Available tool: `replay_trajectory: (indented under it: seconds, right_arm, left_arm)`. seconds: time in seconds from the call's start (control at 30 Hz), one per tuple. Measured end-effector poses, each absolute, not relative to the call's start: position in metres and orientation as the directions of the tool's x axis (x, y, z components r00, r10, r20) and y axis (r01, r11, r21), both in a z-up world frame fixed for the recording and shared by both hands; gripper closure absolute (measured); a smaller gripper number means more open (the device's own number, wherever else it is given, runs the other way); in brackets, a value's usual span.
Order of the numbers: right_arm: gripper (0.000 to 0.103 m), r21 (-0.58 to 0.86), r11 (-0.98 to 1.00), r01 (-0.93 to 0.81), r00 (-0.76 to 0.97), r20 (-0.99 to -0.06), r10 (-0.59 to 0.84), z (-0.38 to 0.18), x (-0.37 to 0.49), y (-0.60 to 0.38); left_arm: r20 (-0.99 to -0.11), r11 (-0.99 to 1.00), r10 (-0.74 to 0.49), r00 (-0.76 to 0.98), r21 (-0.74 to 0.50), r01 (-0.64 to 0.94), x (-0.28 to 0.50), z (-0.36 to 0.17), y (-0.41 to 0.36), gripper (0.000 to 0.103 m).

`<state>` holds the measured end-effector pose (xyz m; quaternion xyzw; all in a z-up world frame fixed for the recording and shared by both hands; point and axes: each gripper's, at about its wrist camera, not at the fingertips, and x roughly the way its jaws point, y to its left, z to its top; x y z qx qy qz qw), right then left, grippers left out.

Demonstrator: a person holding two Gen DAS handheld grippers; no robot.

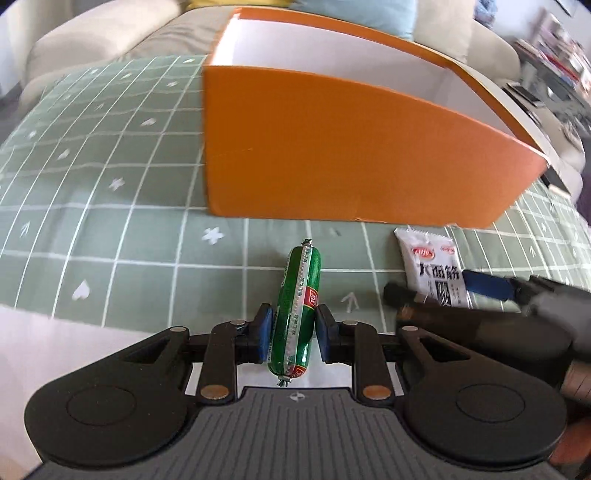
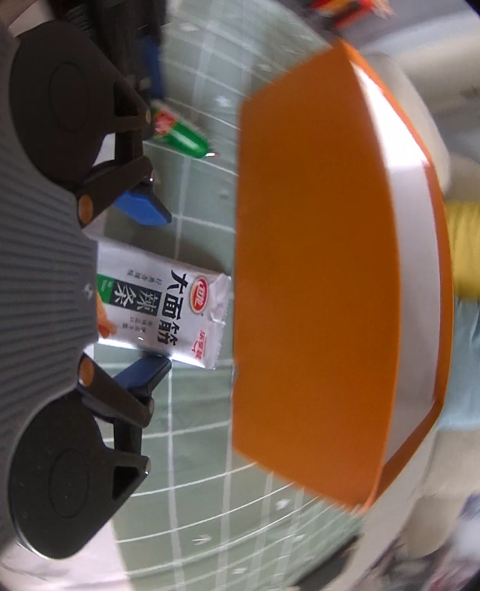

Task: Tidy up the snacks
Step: 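Lift the sausage stick and stick-snack pack with both grippers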

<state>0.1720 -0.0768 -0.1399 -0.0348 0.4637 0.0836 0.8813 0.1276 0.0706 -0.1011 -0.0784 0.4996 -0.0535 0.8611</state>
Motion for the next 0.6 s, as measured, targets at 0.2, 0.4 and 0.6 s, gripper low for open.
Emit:
replay_trajectory:
  seconds: [0.2, 0.4, 0.6]
  right_arm:
    - [0.046, 0.005, 0.957, -0.292, 0.561, -0.809, 0.175, -0.139, 0.158, -0.072]
    - [0.049, 0.019, 0.929, -0.369, 0.547, -0.804, 0.234, -0.136, 0.139, -0.092]
    - [0.03, 0.014, 0.945, -0.326, 0.559, -0.803, 0.205, -0.141, 0.126, -0.101]
  left_arm:
    - [-0.868, 0.969, -0.215, 0.449, -0.247, -0.014, 0.125, -0.098, 0.08, 0.076]
    - [-0.854, 0.95, -0.263, 0.449, -0.311, -0.036, 0.111, -0.102, 0.088, 0.073]
    - [-0.843, 0.975, -0.204, 0.498, -0.219, 0.03, 0.107, -0.101, 0.071, 0.066]
